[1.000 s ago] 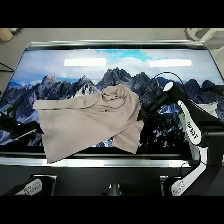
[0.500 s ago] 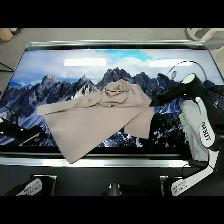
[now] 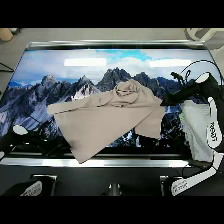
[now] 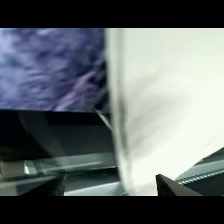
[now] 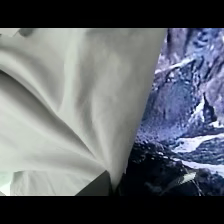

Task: Fold the shirts.

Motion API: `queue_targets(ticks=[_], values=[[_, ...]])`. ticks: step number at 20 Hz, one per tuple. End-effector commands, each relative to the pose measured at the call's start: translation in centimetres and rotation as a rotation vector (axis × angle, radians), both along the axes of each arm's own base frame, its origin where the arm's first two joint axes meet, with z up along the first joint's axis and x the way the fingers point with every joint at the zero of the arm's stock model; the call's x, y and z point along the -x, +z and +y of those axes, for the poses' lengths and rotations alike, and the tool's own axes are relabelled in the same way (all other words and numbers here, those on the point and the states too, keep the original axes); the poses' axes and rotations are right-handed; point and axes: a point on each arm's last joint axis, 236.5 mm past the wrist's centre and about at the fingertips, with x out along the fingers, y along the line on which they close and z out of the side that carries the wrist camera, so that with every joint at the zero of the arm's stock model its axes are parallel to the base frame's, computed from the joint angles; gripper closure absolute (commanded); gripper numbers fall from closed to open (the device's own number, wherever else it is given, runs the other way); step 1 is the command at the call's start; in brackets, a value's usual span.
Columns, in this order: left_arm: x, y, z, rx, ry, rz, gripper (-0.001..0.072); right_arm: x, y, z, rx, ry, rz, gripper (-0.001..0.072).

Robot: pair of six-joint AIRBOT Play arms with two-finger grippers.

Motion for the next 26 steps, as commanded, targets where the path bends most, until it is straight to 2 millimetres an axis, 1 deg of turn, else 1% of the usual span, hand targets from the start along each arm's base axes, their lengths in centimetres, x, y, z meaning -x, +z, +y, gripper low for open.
queue_targets(ticks=[1, 5, 6, 7, 9, 10, 11, 12, 13, 14, 15, 16, 17, 18, 19, 20, 21, 22, 23, 24, 25, 26], values=[[-1.1, -0.4, -3.5, 0.030, 0.028, -0.045, 0.0044, 0.2, -0.1, 0.1, 0.013, 0.017, 0.003, 0.0700], [-0.3, -1.3, -5.7, 0.004, -0.022, -0.028, 0.0048, 0.4, -0.1, 0.1, 0.012, 0.021, 0.011, 0.0700], [-0.1, -1.6, -6.2, -0.008, -0.029, -0.024, 0.0075, 0.6, -0.1, 0.1, 0.010, 0.025, 0.016, 0.0700], [-0.1, -2.0, -6.7, -0.022, -0.029, -0.027, 0.0192, 0.7, 0.0, 0.2, 0.007, 0.029, 0.022, 0.0700], [-0.9, -2.1, -7.0, -0.037, -0.028, -0.067, 0.0665, 1.3, 0.1, 0.4, -0.001, 0.050, 0.036, 0.0700], [-1.8, -1.6, -7.0, -0.034, -0.032, -0.100, 0.0682, 1.7, 0.4, 0.5, -0.005, 0.065, 0.043, 0.0700], [-3.3, -0.4, -7.0, -0.022, -0.043, -0.157, 0.0684, 2.0, 1.0, 0.6, -0.007, 0.078, 0.039, 0.0700], [-5.4, 1.5, -6.8, -0.008, -0.061, -0.246, 0.0684, 2.0, 2.2, 0.7, -0.004, 0.090, 0.009, 0.0700], [-8.0, 4.5, -6.4, -0.003, -0.070, -0.360, 0.0685, 1.7, 3.9, 0.7, 0.007, 0.097, -0.047, 0.0701], [-11.2, 8.7, -5.3, -0.020, -0.054, -0.498, 0.0685, 0.9, 6.6, 0.5, 0.033, 0.097, -0.142, 0.0701], [-14.4, 14.3, -3.7, -0.049, -0.023, -0.662, 0.0685, -0.2, 10.2, 0.2, 0.071, 0.088, -0.262, 0.0701], [-16.8, 20.8, -1.9, -0.080, 0.019, -0.835, 0.0684, -1.2, 15.4, -0.1, 0.121, 0.078, -0.425, 0.0701], [-18.1, 28.2, 0.0, -0.111, 0.071, -1.014, 0.0685, -1.6, 21.3, -0.5, 0.177, 0.058, -0.597, 0.0701], [-18.1, 36.7, 2.0, -0.151, 0.128, -1.214, 0.0684, -1.2, 29.0, -0.6, 0.241, 0.031, -0.817, 0.0701], [-16.6, 45.0, 3.6, -0.198, 0.180, -1.411, 0.0684, 0.4, 36.8, -0.7, 0.310, -0.002, -1.039, 0.0701], [-14.0, 52.2, 4.4, -0.242, 0.220, -1.589, 0.0685, 3.6, 45.2, -0.7, 0.379, -0.061, -1.284, 0.0701], [-10.4, 58.8, 4.6, -0.281, 0.253, -1.764, 0.0684, 8.1, 52.7, -0.7, 0.438, -0.144, -1.511, 0.0701], [-7.1, 63.3, 4.3, -0.302, 0.274, -1.898, 0.0684, 12.7, 57.9, -0.5, 0.472, -0.210, -1.682, 0.0702], [-4.0, 66.6, 3.7, -0.307, 0.286, -2.003, 0.0685, 17.5, 61.6, -0.2, 0.488, -0.270, -1.812, 0.0702], [-1.8, 68.3, 3.2, -0.311, 0.285, -2.062, 0.0685, 21.0, 63.5, 0.3, 0.490, -0.299, -1.887, 0.0702], [-0.5, 69.1, 2.8, -0.312, 0.283, -2.094, 0.0685, 23.6, 64.5, 0.9, 0.498, -0.303, -1.933, 0.0702], [0.4, 69.4, 2.6, -0.314, 0.283, -2.109, 0.0685, 25.1, 64.9, 1.3, 0.501, -0.303, -1.957, 0.0702]])
